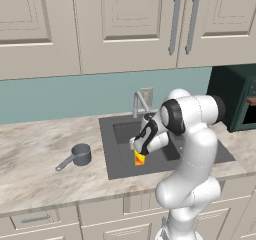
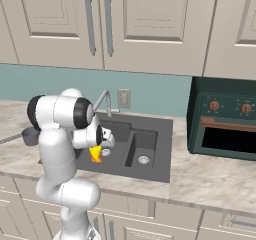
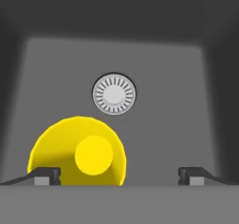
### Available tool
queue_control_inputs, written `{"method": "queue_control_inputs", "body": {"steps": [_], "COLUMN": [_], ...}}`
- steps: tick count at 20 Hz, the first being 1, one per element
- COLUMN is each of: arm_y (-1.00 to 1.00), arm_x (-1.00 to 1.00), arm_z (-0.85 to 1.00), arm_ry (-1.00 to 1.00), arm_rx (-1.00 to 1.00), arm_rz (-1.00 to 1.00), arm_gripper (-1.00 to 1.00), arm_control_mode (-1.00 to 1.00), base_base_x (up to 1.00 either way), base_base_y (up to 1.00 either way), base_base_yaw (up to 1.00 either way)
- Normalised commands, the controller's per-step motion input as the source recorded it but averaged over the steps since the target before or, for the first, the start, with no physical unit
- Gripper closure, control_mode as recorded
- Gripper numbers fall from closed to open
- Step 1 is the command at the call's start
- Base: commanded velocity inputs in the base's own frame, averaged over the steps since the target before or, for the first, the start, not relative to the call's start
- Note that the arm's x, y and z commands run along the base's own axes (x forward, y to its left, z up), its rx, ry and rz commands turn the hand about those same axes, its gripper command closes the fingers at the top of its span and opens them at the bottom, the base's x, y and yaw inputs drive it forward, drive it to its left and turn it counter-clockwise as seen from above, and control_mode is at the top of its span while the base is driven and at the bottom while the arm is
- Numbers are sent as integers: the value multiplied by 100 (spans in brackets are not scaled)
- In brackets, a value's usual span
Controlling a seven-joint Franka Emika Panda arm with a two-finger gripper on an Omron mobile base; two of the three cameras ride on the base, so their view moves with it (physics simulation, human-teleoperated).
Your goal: Move any existing items from the left basin to the right basin for drying. Then move the measuring cup from the counter to the left basin of the sink for washing.
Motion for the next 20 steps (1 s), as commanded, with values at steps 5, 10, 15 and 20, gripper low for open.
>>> {"method": "queue_control_inputs", "body": {"steps": [5,10,15,20], "arm_y": [0,0,0,0], "arm_x": [1,0,4,3], "arm_z": [-9,-9,-12,-14], "arm_ry": [0,0,0,0], "arm_rx": [0,0,0,0], "arm_rz": [0,0,0,0], "arm_gripper": [-100,-100,-100,-100], "arm_control_mode": [-100,-100,-100,-100], "base_base_x": [0,0,0,0], "base_base_y": [0,0,0,0], "base_base_yaw": [0,0,0,0]}}
